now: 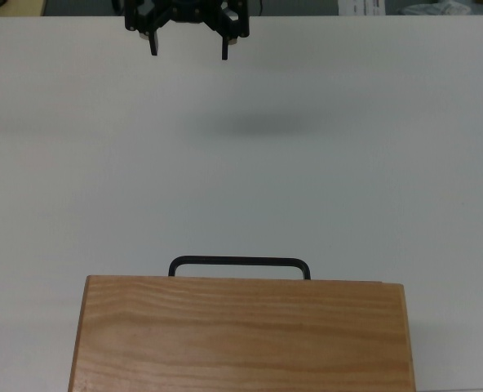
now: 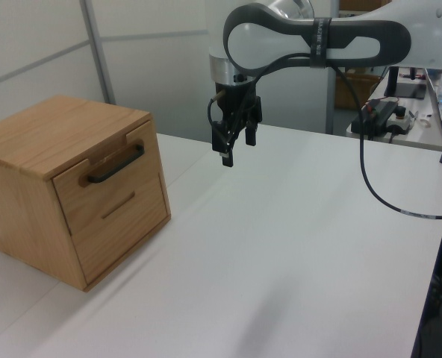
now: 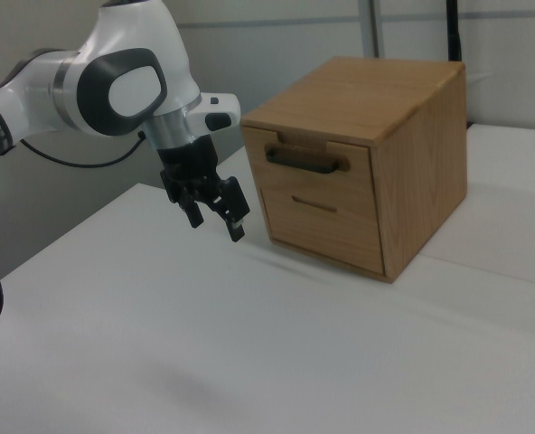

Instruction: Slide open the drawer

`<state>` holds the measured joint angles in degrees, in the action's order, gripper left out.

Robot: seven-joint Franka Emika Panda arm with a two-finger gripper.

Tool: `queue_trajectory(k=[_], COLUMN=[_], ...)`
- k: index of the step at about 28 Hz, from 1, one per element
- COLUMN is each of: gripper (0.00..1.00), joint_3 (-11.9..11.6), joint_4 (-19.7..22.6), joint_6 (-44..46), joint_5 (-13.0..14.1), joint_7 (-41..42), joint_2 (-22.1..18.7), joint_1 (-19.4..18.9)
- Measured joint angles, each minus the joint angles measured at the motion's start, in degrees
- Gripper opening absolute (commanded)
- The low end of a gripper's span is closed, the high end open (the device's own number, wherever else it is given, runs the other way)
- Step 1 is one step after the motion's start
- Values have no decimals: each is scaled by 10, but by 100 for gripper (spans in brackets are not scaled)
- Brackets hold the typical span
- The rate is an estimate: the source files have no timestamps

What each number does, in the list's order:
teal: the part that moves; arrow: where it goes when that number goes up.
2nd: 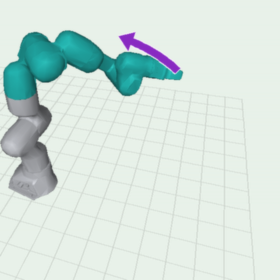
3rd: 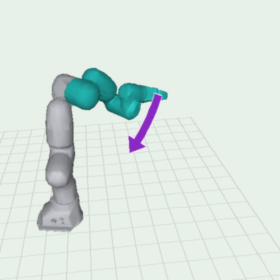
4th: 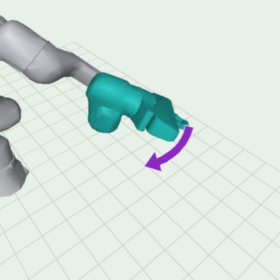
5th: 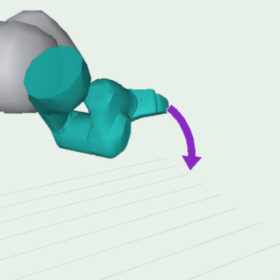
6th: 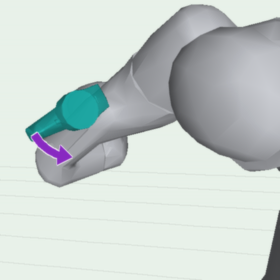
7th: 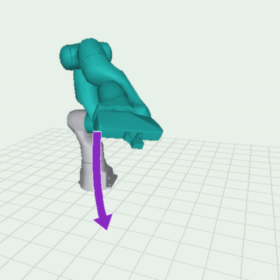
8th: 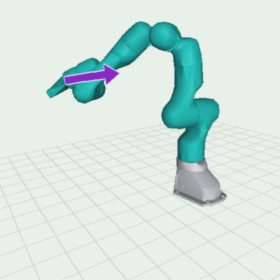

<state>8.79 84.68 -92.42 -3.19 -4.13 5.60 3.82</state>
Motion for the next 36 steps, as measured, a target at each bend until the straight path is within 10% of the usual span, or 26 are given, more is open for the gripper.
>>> queue_trajectory(k=[26, 36], gripper=[100, 100], joint_3=[0, -2], joint_4=[0, 1], joint_6=[0, -12], joint_5=[2, 62], joint_7=[0, -56], joint_2=[0, 0], joint_1=[5, 25])
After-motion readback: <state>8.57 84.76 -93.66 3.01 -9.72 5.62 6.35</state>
